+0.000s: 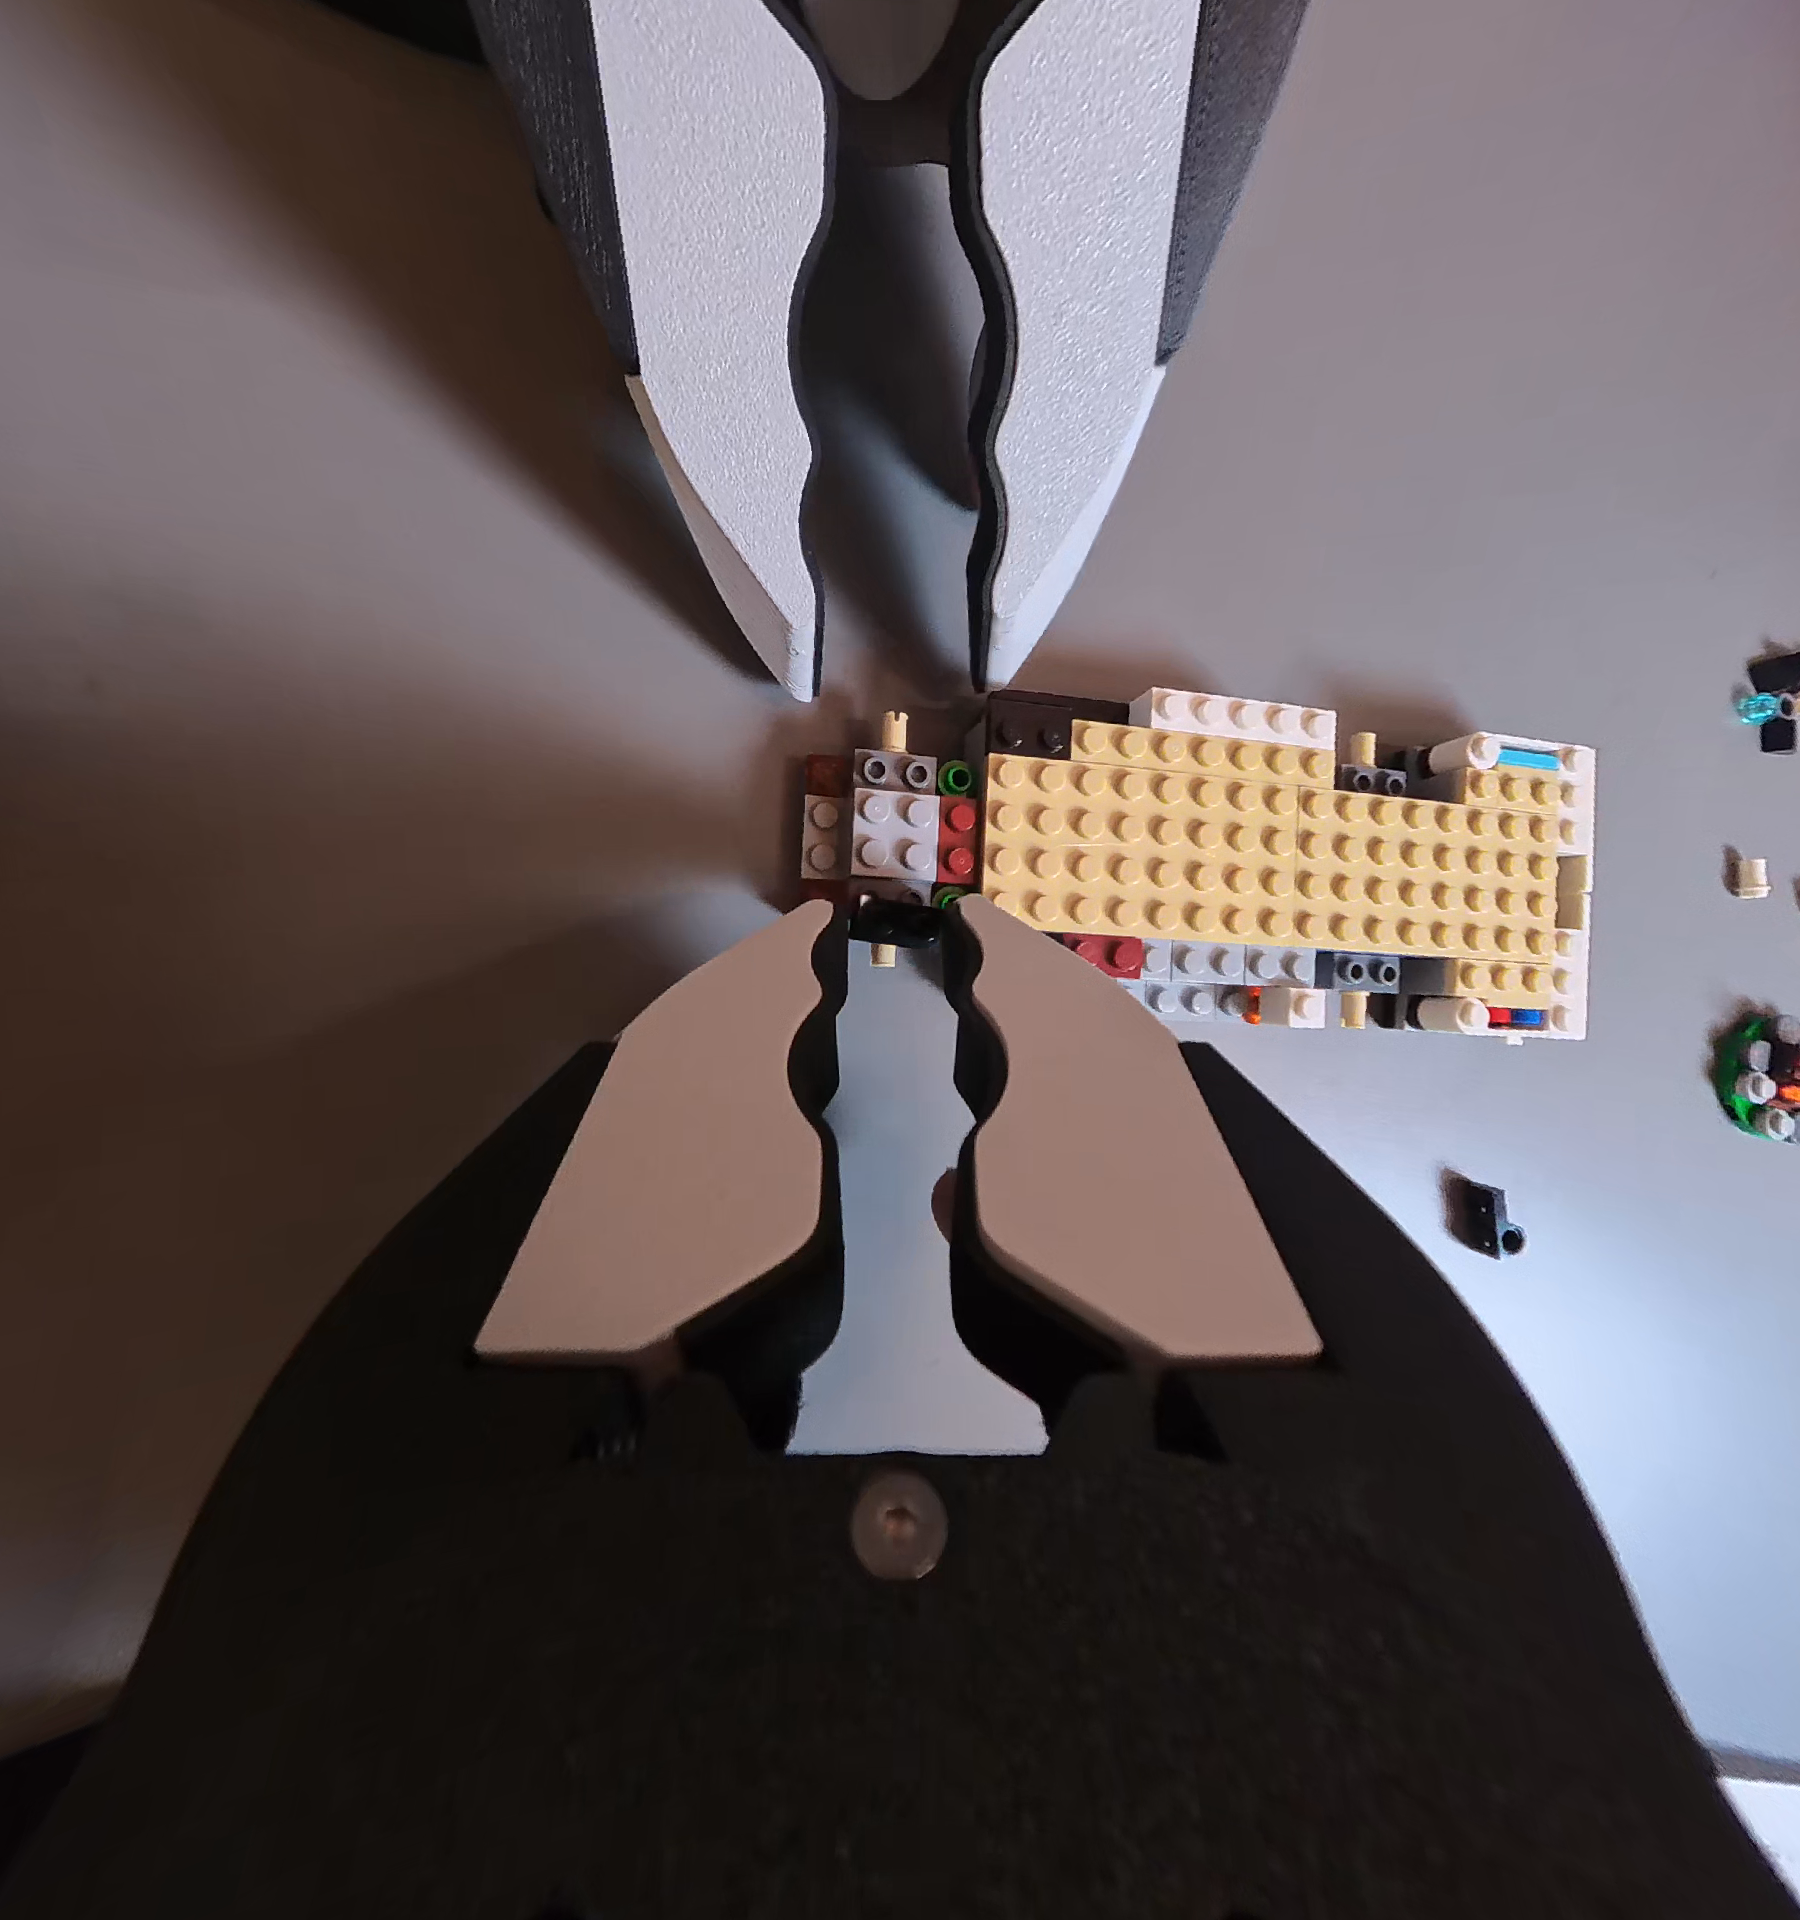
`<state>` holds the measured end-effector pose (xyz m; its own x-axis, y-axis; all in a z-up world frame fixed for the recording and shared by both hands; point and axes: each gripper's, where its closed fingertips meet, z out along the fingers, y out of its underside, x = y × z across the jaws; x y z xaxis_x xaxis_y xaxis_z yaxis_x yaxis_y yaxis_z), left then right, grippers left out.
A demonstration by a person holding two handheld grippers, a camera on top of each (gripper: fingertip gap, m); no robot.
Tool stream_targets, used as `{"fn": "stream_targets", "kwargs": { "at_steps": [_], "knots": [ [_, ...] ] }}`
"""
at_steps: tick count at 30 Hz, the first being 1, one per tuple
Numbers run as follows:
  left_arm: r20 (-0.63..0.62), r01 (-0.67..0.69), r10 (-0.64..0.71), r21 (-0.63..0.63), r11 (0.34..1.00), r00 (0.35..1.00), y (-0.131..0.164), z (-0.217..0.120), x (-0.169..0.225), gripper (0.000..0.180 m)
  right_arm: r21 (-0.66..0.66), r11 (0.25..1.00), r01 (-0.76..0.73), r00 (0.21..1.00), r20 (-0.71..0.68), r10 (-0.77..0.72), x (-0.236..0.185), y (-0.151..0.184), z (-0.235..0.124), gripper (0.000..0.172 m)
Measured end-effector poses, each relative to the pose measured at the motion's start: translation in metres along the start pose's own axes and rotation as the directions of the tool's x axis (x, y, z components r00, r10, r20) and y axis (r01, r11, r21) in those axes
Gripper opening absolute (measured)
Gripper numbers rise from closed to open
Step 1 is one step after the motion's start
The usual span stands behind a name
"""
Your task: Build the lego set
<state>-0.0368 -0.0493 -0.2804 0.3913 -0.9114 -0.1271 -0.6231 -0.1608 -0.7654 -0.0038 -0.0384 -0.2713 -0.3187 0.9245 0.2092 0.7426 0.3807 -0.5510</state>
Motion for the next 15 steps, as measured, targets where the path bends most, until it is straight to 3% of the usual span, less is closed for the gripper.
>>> {"fn": "stream_targets", "kwargs": {
  "at_steps": [15],
  "knots": [
    [-0.006, 0.012, -0.012, 0.014, 1.000, 1.000, -0.0012, 0.0004, -0.0005, 0.023, 0.011, 1.000, -0.001, 1.000, 0.008, 0.001, -0.0020, 0.0017, 0.0000, 0.017]
  ]
}}
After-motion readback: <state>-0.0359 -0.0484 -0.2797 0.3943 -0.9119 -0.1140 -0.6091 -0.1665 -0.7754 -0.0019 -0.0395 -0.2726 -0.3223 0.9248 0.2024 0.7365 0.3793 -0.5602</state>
